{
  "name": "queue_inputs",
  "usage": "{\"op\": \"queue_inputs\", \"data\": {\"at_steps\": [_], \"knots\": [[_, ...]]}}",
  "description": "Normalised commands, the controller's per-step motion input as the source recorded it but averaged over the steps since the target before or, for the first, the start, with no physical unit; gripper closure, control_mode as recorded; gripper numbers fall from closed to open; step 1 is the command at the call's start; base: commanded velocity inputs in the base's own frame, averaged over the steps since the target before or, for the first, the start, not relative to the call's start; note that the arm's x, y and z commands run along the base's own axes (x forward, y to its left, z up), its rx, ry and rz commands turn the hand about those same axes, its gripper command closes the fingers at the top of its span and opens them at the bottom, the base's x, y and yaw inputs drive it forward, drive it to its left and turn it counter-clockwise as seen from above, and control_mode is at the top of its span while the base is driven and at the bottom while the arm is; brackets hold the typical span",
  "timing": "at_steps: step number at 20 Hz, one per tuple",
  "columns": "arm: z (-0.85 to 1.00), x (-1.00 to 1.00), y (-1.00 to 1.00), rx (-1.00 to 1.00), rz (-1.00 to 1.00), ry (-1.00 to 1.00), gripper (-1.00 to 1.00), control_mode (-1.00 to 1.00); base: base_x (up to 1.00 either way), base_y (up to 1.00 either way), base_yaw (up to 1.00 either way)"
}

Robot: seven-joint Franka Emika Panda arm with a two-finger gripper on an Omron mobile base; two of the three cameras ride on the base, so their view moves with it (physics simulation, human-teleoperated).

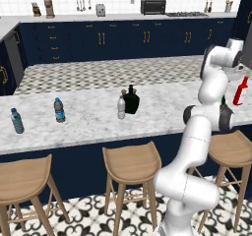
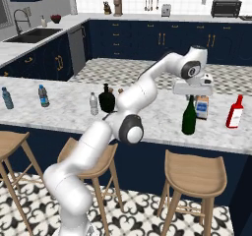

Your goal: Move the plastic bottles in the middle to the plastics group, and the glass bottles in the middle to the glass group.

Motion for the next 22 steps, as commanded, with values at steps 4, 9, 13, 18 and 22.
{"op": "queue_inputs", "data": {"at_steps": [4, 9, 13, 18, 22], "knots": [[-0.07, 0.07, -0.17, 0.02, 0.0, 0.06, 1.0, -1.0, 0.0, 0.0, 0.0], [-0.08, 0.03, 0.0, 0.0, 0.0, 0.0, 1.0, -1.0, 0.0, 0.0, 0.0], [0.01, 0.18, 0.0, 0.0, 0.0, 0.0, 1.0, -1.0, 0.0, 0.0, 0.0], [0.0, 0.0, 0.0, 0.0, 0.0, 0.0, 1.0, -1.0, 0.0, 0.0, 0.0], [0.0, 0.0, 0.0, 0.0, 0.0, 0.0, 1.0, -1.0, 0.0, 0.0, 0.0]]}}
